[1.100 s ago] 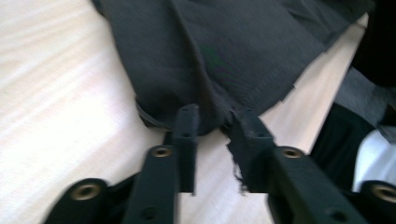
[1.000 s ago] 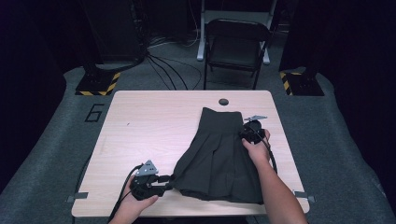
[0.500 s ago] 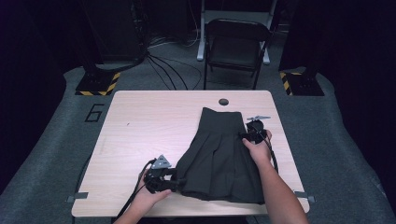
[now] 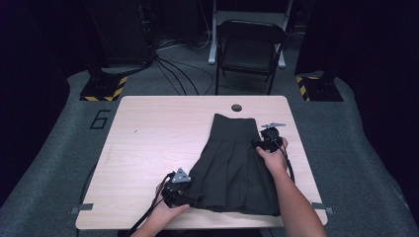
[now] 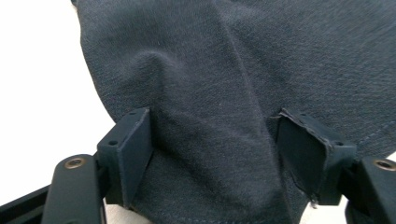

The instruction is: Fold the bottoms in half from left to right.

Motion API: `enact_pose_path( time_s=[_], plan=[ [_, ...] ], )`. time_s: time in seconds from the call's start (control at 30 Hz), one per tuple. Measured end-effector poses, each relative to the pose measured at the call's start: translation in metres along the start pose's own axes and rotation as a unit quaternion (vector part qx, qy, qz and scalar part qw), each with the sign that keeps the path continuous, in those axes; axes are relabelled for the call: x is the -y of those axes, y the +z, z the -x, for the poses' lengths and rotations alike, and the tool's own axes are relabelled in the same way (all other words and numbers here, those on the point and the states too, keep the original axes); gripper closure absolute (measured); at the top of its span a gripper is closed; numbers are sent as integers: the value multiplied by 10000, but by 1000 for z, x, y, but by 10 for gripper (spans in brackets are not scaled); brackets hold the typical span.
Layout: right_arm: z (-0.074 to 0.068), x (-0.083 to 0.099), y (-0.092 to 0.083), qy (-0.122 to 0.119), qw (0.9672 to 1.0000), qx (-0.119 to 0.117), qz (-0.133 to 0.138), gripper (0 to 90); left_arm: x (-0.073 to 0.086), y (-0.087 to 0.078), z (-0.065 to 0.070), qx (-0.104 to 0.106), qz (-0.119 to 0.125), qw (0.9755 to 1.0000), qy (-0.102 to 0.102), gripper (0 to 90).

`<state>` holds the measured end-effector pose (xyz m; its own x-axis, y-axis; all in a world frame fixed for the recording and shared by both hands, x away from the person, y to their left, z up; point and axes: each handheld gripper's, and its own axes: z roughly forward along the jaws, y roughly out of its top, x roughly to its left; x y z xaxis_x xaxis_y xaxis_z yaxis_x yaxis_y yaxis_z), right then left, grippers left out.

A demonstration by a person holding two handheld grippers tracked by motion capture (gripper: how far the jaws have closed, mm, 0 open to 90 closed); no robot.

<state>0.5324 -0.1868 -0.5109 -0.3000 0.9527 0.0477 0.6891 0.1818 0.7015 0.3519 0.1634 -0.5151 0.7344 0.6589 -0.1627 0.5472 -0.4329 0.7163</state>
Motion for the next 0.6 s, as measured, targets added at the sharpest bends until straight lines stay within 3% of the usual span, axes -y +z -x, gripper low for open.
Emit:
enact_pose_path(
  time_s=[0.17,0.37,0.47,0.6],
  plan=[
    [3,0,1,95,9999,-62,-2,394,0,5,2,-189,16,9996,222,204],
    [4,1,1,194,9997,-151,-17,401,0,9,3,-210,3,9995,242,177],
    [6,1,2,255,9991,-332,-26,460,0,10,5,-188,95,9992,335,244],
    [7,1,2,197,9985,-501,-45,549,0,11,5,-2,209,9995,247,393]
  ],
)
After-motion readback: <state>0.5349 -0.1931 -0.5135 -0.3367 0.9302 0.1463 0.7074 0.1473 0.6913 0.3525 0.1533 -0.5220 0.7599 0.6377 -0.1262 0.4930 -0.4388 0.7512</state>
